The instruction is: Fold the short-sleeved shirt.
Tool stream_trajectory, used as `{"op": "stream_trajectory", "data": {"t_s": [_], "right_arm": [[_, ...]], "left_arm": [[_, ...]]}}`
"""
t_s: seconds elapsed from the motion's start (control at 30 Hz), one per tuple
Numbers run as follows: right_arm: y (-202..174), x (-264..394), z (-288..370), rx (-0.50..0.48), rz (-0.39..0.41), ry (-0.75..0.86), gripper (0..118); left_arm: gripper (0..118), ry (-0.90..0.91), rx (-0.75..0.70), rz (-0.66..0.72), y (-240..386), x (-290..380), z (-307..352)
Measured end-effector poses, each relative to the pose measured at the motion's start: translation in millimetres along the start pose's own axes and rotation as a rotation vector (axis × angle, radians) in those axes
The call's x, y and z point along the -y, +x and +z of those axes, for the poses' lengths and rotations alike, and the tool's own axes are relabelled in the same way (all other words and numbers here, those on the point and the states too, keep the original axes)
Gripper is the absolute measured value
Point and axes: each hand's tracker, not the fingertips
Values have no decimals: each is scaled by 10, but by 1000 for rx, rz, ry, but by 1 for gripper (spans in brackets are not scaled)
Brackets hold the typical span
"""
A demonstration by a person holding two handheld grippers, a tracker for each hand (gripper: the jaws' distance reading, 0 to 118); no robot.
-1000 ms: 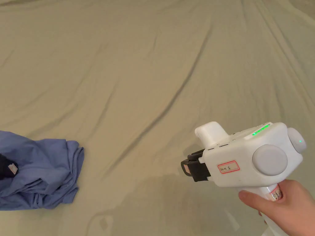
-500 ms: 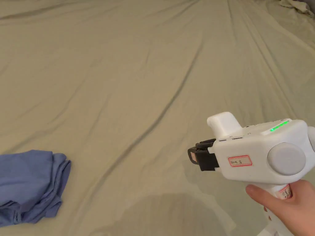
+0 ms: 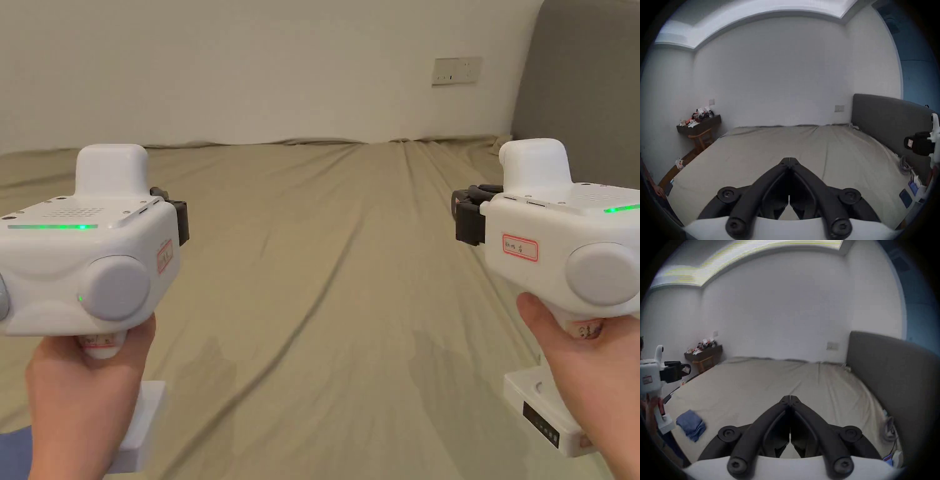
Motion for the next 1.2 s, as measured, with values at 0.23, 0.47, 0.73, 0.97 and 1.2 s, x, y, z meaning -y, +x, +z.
{"op": "stream_trajectory", "data": {"t_s": [0.23,0.47,0.73,0.97,1.2], "right_arm": [[66,-402,-37,77,-2,113,2],[63,-600,-87,109,7,161,94],[-8,-486,-177,151,39,153,111],[0,-453,-284,185,32,124,111],[13,-463,-263,205,23,129,111]], "left_arm": [[0,133,-18,-3,183,-557,4],[9,163,3,27,257,-706,-65],[113,186,-48,62,173,-630,-39],[114,180,-71,36,128,-623,-34],[115,164,-68,6,139,-607,-67]]}}
